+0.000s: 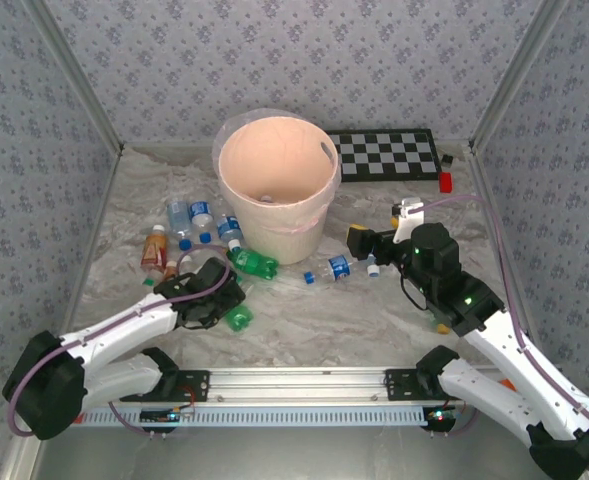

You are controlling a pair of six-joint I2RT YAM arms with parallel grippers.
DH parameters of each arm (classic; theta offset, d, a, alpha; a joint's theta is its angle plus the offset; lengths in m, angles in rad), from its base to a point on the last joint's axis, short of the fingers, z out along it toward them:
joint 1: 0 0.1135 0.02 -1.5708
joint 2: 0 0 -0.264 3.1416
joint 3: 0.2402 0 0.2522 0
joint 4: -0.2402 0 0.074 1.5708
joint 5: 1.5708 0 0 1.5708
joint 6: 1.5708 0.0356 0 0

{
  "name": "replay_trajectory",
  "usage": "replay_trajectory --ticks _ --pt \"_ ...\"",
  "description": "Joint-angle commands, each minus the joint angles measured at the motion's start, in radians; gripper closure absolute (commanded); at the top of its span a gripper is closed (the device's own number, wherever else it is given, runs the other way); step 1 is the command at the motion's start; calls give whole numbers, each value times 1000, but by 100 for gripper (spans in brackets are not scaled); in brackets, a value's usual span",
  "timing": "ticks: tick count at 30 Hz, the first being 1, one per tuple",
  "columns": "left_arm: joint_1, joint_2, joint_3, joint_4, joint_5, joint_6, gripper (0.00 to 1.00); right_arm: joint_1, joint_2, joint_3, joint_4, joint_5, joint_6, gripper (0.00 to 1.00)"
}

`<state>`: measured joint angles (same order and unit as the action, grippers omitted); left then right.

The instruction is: Put the plastic bottles in the bin

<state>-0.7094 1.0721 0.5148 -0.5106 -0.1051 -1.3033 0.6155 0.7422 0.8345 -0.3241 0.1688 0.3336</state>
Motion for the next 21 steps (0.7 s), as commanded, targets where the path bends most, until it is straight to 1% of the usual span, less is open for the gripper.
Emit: replay_trajectory --ticks 1,6,9,17,21 --pt "-6 21 -1 9 -26 -13 31 -2 -10 16 8 2 22 0" --pt "-7 1 3 -1 -33 -4 37 -1 -18 10 -1 6 29 0" --pt "-7 -31 8 -12 -33 -1 42 0 -20 5 -1 9 33 0" --pt "-8 -151 78 -131 -63 19 43 0 -12 0 17 2 42 0" --pt "-8 -200 110 -163 -72 25 43 1 -10 -1 20 -3 48 0"
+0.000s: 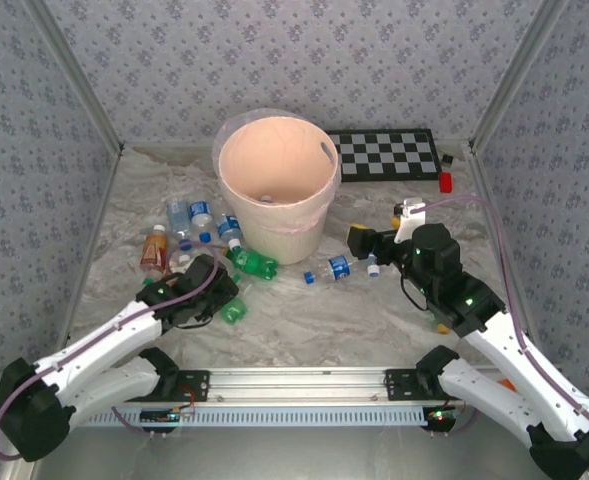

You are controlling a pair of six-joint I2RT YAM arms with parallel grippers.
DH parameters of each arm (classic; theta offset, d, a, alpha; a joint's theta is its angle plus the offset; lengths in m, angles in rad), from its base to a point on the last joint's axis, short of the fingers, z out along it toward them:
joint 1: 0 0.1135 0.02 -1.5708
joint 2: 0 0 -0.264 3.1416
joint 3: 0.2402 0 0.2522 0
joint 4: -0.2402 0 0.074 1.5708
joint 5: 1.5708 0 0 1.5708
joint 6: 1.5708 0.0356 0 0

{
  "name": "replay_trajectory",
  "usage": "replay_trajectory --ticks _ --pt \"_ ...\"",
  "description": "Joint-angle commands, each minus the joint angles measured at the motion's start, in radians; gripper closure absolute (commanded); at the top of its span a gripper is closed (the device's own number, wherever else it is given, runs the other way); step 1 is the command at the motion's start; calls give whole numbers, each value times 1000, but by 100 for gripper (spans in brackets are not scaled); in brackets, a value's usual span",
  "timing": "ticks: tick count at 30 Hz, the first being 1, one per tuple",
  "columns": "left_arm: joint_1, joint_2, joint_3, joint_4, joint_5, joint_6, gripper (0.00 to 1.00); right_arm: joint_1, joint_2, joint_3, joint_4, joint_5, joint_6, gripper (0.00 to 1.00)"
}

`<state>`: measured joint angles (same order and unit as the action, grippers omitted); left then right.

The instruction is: Put the plastic bottles in the bin

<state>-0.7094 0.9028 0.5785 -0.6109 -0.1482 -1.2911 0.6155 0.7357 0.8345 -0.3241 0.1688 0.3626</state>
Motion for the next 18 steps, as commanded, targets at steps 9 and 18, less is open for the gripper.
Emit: replay_trajectory --ticks 9,18 --pt "-7 -54 178 -99 -105 116 42 3 15 -16 37 -23 53 0" --pt "-7 13 439 -135 -245 357 43 7 20 -12 30 -29 62 0"
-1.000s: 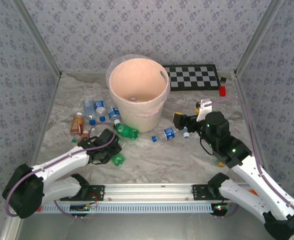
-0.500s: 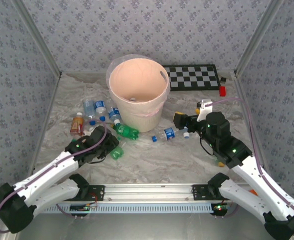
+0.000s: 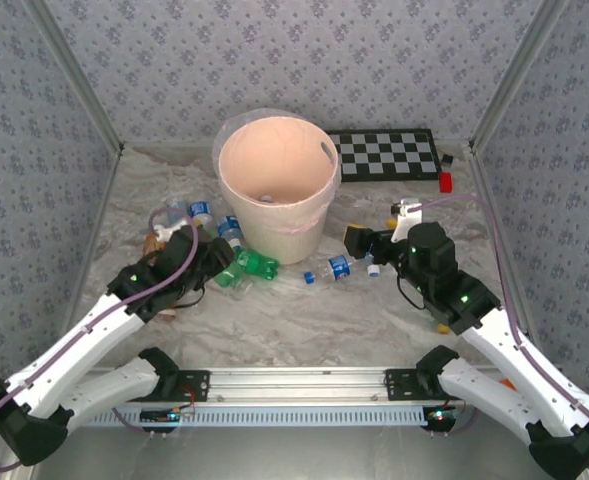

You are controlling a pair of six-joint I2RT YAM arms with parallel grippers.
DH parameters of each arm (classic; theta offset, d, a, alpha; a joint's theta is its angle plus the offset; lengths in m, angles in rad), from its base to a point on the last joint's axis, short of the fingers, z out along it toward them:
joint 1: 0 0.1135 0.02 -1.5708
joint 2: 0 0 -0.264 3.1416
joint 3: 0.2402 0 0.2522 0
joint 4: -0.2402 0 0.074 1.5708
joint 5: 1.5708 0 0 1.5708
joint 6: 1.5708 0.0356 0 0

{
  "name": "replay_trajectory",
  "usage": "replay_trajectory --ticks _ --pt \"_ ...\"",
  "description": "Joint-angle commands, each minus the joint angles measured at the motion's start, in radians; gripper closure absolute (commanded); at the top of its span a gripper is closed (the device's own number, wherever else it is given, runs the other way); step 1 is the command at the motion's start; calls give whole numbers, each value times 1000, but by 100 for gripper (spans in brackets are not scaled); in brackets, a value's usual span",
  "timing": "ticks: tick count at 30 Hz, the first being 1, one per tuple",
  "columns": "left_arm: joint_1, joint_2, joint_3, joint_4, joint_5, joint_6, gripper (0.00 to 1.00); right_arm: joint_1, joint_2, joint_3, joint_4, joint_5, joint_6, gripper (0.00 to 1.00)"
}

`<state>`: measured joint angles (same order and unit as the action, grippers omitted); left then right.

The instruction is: Put the plastic bottles in the bin

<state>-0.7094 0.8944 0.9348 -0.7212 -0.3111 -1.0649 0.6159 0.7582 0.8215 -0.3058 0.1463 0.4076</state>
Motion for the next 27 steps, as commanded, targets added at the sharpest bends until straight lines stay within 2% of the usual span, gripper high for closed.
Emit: replay_trajectory --ticks 1,6,13,19,27 --pt "-5 35 108 -18 -90 164 43 7 0 5 11 -7 15 0" --pt "6 83 227 92 -120 321 42 8 29 29 3 -19 18 0" --pt "36 207 410 170 -55 471 43 23 48 59 -17 -17 16 0" --pt "65 361 586 186 32 541 42 34 50 77 -25 -73 17 0" --pt "98 569 763 206 148 579 43 61 33 93 -78 -64 6 0"
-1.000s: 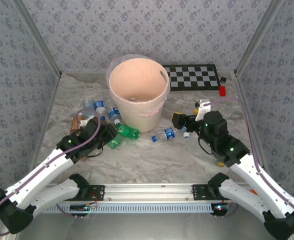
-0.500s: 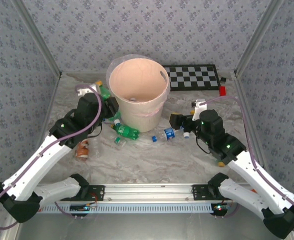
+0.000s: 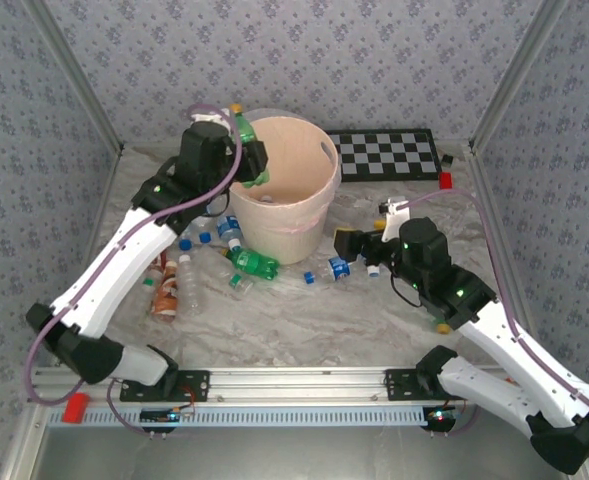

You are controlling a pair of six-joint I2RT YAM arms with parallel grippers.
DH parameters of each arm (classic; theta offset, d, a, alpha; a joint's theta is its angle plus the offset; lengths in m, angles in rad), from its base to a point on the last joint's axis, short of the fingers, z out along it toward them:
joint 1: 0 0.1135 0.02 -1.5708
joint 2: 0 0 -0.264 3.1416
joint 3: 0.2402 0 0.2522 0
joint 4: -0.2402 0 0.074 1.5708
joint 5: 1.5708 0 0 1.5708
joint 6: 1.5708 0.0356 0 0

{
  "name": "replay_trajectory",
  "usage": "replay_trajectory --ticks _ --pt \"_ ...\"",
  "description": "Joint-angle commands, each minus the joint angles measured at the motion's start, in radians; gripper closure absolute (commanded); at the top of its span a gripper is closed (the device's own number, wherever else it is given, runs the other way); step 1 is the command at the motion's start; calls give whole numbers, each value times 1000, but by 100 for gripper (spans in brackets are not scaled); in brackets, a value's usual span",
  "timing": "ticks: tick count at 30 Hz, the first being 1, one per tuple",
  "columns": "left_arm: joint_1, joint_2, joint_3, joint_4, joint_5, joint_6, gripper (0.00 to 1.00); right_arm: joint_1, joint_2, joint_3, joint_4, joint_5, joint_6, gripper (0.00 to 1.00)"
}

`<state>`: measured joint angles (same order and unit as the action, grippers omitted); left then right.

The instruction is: Put the plastic bottles in the bin

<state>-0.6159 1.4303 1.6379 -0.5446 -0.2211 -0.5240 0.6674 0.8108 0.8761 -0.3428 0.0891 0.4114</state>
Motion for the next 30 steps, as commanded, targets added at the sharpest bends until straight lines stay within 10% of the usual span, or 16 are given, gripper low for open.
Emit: replay_trajectory --ticks 1,8,14,30 --pt "4 49 69 34 67 35 43 13 -21 41 -46 -4 1 0" --pt "7 117 112 12 97 19 36 24 -25 44 -69 5 -10 0" --pt "7 102 120 -29 60 15 2 27 -21 37 -57 -2 -17 0" --pt "13 -119 -98 -120 -33 -41 0 48 -18 10 -5 -33 -29 0"
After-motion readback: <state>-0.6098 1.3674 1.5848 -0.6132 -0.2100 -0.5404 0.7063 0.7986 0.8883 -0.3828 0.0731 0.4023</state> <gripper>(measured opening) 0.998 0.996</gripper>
